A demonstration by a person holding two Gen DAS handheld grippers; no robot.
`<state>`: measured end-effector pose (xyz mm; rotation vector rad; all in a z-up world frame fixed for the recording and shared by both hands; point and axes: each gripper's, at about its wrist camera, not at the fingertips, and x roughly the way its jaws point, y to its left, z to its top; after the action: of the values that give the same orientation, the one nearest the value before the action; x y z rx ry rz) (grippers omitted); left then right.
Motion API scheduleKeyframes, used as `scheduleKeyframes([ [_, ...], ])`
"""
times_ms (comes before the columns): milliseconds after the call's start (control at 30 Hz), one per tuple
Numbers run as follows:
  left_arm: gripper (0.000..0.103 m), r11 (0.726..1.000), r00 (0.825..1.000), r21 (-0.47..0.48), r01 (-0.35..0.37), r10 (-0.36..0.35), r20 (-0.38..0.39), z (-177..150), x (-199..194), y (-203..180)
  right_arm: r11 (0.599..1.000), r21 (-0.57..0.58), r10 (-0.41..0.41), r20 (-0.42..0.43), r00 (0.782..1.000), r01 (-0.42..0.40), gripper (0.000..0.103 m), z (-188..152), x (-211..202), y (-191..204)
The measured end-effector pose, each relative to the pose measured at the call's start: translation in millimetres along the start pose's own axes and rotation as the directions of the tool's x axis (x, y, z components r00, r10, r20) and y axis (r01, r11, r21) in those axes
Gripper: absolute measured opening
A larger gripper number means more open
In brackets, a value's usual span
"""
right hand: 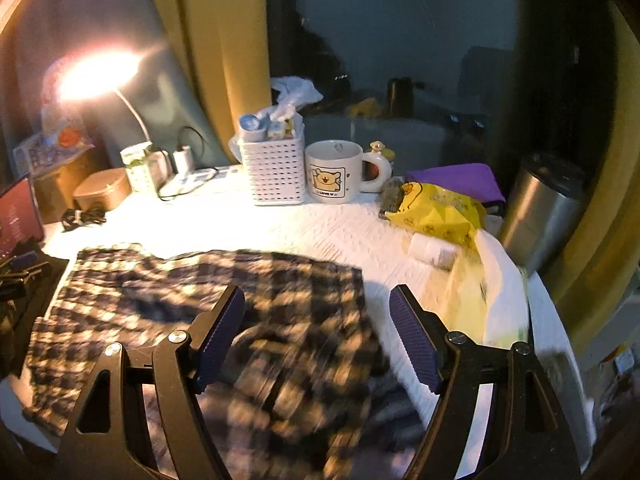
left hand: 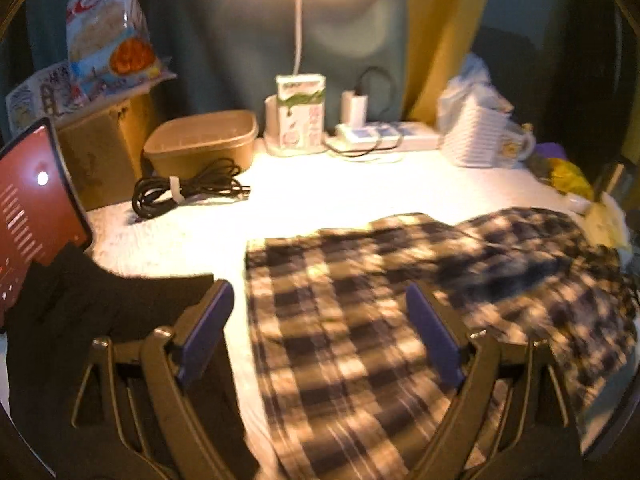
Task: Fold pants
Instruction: 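Grasp the plaid garment's edge with the left gripper while the right gripper grasps another edge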
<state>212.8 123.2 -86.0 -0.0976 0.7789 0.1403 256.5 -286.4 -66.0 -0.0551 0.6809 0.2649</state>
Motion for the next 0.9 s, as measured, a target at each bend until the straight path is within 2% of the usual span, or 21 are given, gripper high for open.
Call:
scheduleKeyframes([
  [167,0.089,1.0,0.993,-0.009,-0.018,0.017,-0.117,14,57,18,0.998,0.035,0.046,-0.099,0.994,-0.043,0.078,26,50,-19],
  [233,0.089,0.999,0.984,-0.011,-0.035,0.033,-0.177,15,79,22,0.996,0.055,0.071,-0.135,0.988,-0.064,0.078,34,70,-23],
  [333,0.089,1.0,0.972,-0.009,-0.011,0.008,-0.233,15,98,22,0.994,0.072,0.094,-0.21,0.973,-0.081,0.078,37,101,-24],
  [400,0.089,0.999,0.974,0.029,-0.012,0.019,-0.225,12,102,14,0.993,0.07,0.106,-0.266,0.958,-0.091,0.078,33,121,-22],
  [467,0.087,0.998,0.979,0.053,0.014,-0.003,-0.202,8,101,5,0.996,0.048,0.09,-0.301,0.949,-0.079,0.078,26,136,-18],
  [500,0.084,0.998,0.982,0.062,0.012,0.0,-0.188,6,99,1,0.997,0.037,0.082,-0.309,0.947,-0.074,0.077,24,142,-17],
  [567,0.06,0.995,0.985,0.086,0.04,-0.025,-0.171,4,94,-8,0.998,0.021,0.069,-0.324,0.944,-0.066,0.069,19,149,-14],
  [600,0.054,0.995,0.985,0.088,0.045,-0.03,-0.171,5,91,-10,0.999,0.013,0.053,-0.32,0.946,-0.052,0.067,16,150,-13],
  [633,0.045,0.994,0.986,0.097,0.045,-0.029,-0.166,5,88,-14,0.999,0.0,0.035,-0.309,0.951,-0.036,0.061,16,150,-12],
  [667,0.036,0.992,0.986,0.111,0.051,-0.032,-0.161,4,86,-17,1.0,-0.022,0.003,-0.301,0.954,-0.01,0.05,15,150,-10],
  [700,0.032,0.991,0.986,0.119,0.057,-0.037,-0.161,5,85,-22,0.999,-0.037,-0.012,-0.294,0.956,0.001,0.042,13,148,-8],
  [733,0.02,0.99,0.986,0.123,0.065,-0.045,-0.162,4,83,-25,0.999,-0.043,-0.011,-0.285,0.959,-0.001,0.027,12,146,-7],
  [767,0.012,0.99,0.985,0.122,0.077,-0.056,-0.165,5,82,-25,0.999,-0.04,0.002,-0.279,0.96,-0.014,0.022,10,144,-6],
  [900,0.005,0.989,0.984,0.111,0.1,-0.082,-0.156,17,80,-23,0.999,-0.037,0.016,-0.218,0.976,-0.024,0.018,13,130,-3],
])
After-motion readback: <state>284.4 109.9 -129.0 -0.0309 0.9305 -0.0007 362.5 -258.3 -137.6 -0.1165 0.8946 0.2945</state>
